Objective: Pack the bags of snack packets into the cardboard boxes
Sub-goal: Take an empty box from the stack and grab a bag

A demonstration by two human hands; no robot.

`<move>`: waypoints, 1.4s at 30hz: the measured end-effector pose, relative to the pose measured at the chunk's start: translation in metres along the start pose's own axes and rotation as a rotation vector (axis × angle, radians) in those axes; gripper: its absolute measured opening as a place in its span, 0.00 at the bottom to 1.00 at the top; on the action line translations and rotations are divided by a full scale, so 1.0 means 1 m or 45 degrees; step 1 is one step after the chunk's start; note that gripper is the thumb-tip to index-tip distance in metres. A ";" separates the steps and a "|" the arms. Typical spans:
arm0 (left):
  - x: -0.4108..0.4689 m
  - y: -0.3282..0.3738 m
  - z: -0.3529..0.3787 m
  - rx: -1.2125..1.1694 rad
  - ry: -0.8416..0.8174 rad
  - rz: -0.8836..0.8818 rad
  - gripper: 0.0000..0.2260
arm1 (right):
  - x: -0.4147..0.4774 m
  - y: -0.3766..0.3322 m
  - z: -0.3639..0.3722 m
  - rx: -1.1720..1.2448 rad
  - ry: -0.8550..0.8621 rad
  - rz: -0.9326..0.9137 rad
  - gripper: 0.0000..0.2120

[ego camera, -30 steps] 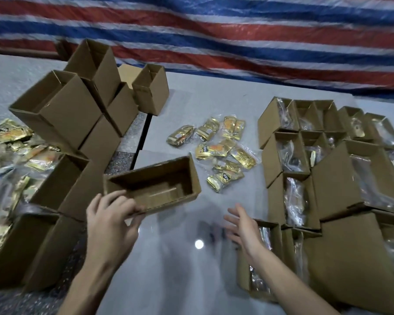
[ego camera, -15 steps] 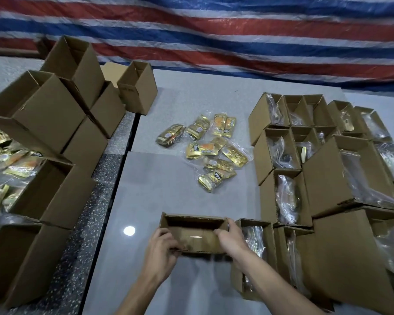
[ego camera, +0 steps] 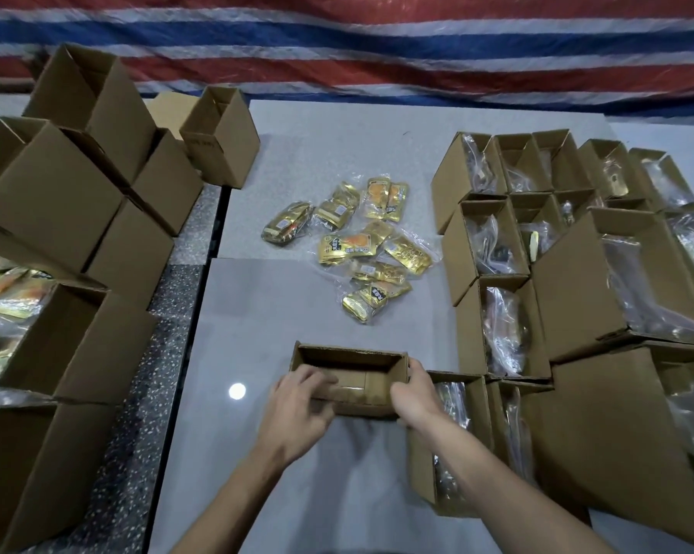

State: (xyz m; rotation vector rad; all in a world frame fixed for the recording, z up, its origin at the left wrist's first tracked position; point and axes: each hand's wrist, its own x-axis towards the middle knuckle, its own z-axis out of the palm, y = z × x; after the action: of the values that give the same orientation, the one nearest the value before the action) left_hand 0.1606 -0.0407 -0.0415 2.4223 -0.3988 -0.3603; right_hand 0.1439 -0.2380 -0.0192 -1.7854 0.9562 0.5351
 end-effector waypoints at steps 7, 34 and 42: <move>0.025 0.023 -0.019 -0.105 0.414 -0.021 0.07 | 0.007 0.005 0.004 -0.010 -0.017 0.090 0.30; 0.204 0.007 0.090 -1.253 -0.301 -1.367 0.13 | 0.020 0.012 0.011 0.058 -0.114 0.118 0.30; 0.219 0.003 0.103 -1.428 -0.212 -1.469 0.20 | 0.017 0.010 0.006 0.109 -0.141 0.090 0.33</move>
State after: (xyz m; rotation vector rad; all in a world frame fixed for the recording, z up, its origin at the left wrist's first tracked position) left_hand 0.3246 -0.1815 -0.1515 1.2566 0.9636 -0.9423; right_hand 0.1465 -0.2405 -0.0397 -1.6340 0.9537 0.6221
